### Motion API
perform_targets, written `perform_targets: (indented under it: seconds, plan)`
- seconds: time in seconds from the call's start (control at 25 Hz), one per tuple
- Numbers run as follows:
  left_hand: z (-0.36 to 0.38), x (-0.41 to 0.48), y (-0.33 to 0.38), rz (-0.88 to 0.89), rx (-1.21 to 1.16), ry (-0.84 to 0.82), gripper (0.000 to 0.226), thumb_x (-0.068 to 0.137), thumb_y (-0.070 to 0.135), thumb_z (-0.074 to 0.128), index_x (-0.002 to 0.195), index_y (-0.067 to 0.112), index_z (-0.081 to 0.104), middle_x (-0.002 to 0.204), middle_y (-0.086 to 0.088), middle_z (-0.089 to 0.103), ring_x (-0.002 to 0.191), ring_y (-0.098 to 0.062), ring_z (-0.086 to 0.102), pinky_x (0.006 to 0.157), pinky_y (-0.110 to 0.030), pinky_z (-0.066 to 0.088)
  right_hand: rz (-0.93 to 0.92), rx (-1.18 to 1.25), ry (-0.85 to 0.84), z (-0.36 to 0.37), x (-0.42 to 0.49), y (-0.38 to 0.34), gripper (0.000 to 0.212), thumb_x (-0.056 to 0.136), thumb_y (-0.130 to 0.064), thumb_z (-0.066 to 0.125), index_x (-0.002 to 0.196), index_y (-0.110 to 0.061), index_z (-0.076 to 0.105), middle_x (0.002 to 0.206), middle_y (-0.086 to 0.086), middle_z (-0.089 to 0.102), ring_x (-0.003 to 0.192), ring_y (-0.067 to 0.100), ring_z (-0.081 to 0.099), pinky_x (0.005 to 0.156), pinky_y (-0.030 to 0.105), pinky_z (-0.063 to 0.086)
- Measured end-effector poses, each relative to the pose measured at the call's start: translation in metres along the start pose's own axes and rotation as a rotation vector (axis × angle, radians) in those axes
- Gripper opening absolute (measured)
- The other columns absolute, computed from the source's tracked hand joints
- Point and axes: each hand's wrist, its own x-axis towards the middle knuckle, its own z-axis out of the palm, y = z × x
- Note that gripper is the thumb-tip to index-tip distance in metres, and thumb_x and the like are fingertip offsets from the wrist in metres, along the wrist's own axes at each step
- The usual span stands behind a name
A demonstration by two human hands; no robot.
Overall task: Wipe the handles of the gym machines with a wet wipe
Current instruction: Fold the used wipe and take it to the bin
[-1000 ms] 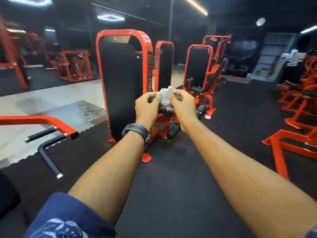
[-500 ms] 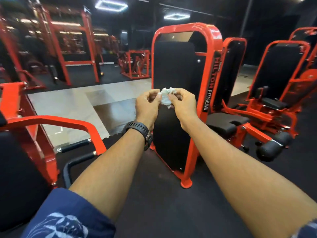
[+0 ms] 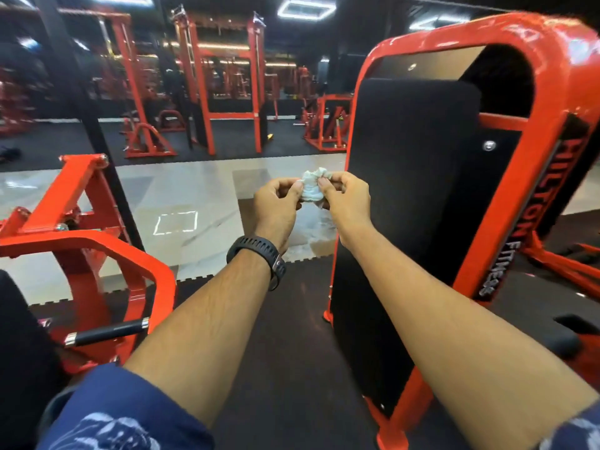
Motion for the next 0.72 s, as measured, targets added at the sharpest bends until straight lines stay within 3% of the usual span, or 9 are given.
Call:
perform_targets:
  seconds: [0.12,0.28,0.44,0.6,0.72]
  plan:
    - [0.018,0.068,-0.03,0.015,0.018,0.042,0.007,0.095,0.013,0.067,0.099,0.009,0.071,0.093,-0.007,0.075,0.089,-0.022,0.073,0.08,-0.031,0.06,0.0,0.02,-0.056,0.021,0.066,0.033,0.004,0.095,-0.013,0.065,0.094,-0.012,0.069,0.087,0.009,0.073,0.075,0.021,0.071,0.067,0.03,0.061]
    - [0.031,0.169,-0.081,0.037,0.016,0.086,0.004,0.094,0.01,0.067,0.095,0.01,0.071,0.093,-0.009,0.075,0.091,-0.026,0.073,0.081,-0.034,0.06,0.002,0.055,-0.099,0.068,0.163,0.092,0.01,0.095,-0.014,0.065,0.087,-0.02,0.068,0.087,0.008,0.074,0.082,0.026,0.073,0.071,0.035,0.062]
    - [0.037,0.284,-0.119,0.053,0.031,0.09,0.004,0.094,0.01,0.067,0.096,0.009,0.07,0.094,-0.01,0.074,0.087,-0.02,0.071,0.078,-0.029,0.059,-0.004,0.11,-0.103,0.126,0.262,0.138,0.013,0.095,-0.012,0.066,0.085,-0.021,0.067,0.088,0.008,0.073,0.083,0.024,0.072,0.07,0.032,0.06]
    - [0.056,0.419,-0.144,0.047,0.04,0.04,0.011,0.095,0.008,0.066,0.104,0.002,0.071,0.096,-0.012,0.075,0.09,-0.021,0.072,0.08,-0.028,0.06,0.001,0.129,-0.047,0.179,0.381,0.167,0.007,0.093,-0.006,0.066,0.093,-0.013,0.069,0.092,0.011,0.073,0.082,0.018,0.071,0.066,0.021,0.057]
    - [0.072,0.495,-0.17,0.041,0.042,0.032,0.01,0.095,0.008,0.066,0.103,0.003,0.071,0.095,-0.012,0.074,0.09,-0.023,0.072,0.08,-0.03,0.06,0.008,0.133,-0.014,0.208,0.455,0.198,0.008,0.091,-0.005,0.069,0.094,-0.012,0.07,0.092,0.011,0.074,0.085,0.02,0.073,0.07,0.027,0.059]
